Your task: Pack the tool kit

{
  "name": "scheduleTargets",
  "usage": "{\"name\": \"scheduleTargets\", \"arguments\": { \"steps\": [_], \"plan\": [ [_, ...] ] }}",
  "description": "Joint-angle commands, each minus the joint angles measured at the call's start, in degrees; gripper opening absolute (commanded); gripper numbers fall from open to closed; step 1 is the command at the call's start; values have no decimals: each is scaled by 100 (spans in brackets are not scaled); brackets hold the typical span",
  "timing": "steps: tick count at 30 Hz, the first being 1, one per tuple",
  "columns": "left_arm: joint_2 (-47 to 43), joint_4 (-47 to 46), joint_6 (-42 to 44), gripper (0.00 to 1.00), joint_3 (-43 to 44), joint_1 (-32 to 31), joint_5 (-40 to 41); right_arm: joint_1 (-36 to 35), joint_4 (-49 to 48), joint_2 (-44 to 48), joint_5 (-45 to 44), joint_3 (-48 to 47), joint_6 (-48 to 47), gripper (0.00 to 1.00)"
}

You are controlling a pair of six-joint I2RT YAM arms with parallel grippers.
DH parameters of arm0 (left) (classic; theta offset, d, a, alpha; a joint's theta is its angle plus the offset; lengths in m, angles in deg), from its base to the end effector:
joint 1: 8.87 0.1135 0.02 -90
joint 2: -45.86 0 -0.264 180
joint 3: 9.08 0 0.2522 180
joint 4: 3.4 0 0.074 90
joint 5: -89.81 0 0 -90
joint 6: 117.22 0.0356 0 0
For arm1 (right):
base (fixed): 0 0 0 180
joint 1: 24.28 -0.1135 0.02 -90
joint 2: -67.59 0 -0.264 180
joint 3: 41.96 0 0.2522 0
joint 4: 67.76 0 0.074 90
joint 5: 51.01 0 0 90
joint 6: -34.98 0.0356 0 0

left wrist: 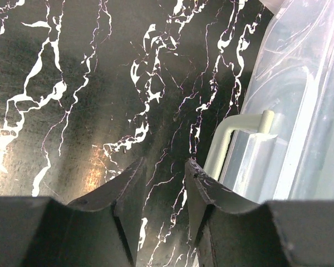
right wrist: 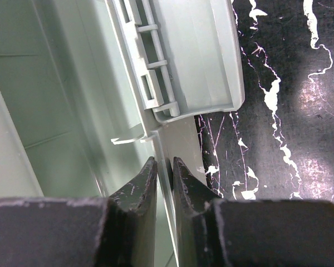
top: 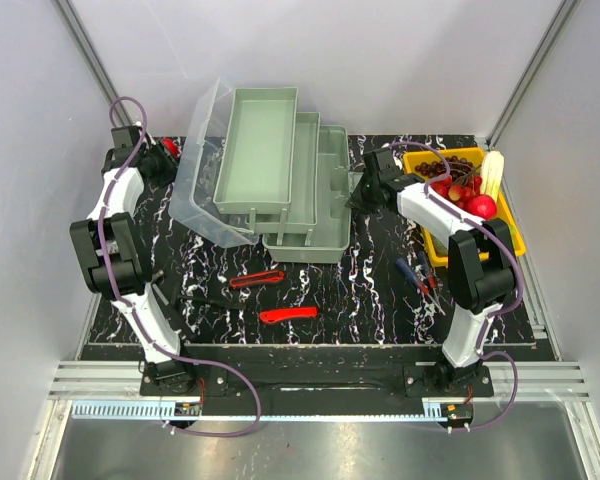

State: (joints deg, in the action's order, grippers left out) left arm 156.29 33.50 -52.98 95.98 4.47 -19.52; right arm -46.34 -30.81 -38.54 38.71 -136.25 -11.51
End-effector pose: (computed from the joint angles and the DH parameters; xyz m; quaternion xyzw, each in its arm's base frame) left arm 0.4336 0.0907 0.2649 -0.2377 0.8723 -0.1958 0.3799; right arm 0.3823 0.1547 0.2329 0.1750 0.9195 0.1886 0.2971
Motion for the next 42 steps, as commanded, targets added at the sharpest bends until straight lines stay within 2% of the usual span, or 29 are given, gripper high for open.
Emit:
{"name": "scheduleTargets", "arguments": {
  "steps": [1,8,21,34,39,42],
  "plan": [
    [40,-257,229,37,-34,-104,16,229,477,-84,-474,275,17,20],
    [48,33,405,33,-43,-121,887,282,486,4,-623,424,61,20],
    [163,68,440,34,-87,-121,922,404,486,83,-711,723,53,19],
    [286,59,238,30,-113,-113,861,466,451,154,-658,829,35,19],
    [93,138,159,30,-34,-113,1098,466,451,198,-658,759,-26,22],
    [-13,410,89,32,185,-113,1387,466,451,311,-562,662,-53,28]
  ]
}}
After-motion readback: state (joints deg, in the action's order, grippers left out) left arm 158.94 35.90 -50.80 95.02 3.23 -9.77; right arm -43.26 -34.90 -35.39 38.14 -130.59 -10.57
